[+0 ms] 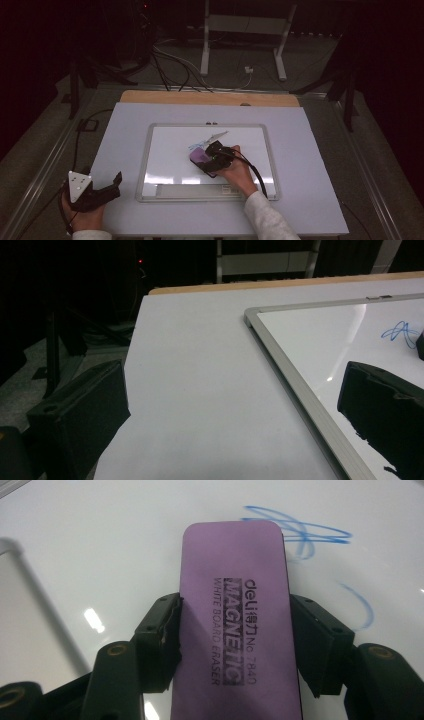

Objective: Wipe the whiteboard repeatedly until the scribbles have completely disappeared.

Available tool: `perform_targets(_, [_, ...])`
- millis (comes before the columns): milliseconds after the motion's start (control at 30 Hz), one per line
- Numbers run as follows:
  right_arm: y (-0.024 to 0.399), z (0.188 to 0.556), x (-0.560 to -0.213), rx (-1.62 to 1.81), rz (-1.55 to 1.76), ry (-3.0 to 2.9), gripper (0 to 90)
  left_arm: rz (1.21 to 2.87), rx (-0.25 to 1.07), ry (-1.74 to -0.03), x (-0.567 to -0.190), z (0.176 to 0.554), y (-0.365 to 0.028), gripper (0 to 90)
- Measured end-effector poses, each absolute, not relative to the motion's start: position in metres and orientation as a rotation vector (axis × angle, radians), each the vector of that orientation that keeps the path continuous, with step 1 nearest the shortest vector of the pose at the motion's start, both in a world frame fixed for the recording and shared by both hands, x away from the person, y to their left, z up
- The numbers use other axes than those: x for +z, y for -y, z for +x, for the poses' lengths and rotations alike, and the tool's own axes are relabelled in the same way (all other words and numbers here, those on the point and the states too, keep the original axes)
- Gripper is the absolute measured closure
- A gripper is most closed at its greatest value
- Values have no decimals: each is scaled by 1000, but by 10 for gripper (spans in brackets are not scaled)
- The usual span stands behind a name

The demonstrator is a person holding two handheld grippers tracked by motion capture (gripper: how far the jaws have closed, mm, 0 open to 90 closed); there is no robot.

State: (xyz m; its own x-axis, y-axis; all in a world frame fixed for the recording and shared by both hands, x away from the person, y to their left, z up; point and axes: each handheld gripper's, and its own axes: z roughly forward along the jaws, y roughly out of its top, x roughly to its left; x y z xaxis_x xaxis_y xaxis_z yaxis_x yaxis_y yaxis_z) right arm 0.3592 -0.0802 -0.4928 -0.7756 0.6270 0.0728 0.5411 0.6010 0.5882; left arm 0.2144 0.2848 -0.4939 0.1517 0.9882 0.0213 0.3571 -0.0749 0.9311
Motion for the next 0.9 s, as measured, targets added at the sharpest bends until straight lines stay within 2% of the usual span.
perform_targets(133, [86,365,-494,923,1014,-2652,415,1577,938,-1334,-494,214,-285,8])
perform_targets(467, [122,390,-495,850,1372,-2379,416,1577,937,-1335,-493,214,-285,8])
perform_targets(900, [76,360,-494,937,990,-2669,415,1582,936,-1333,-494,215,-284,8])
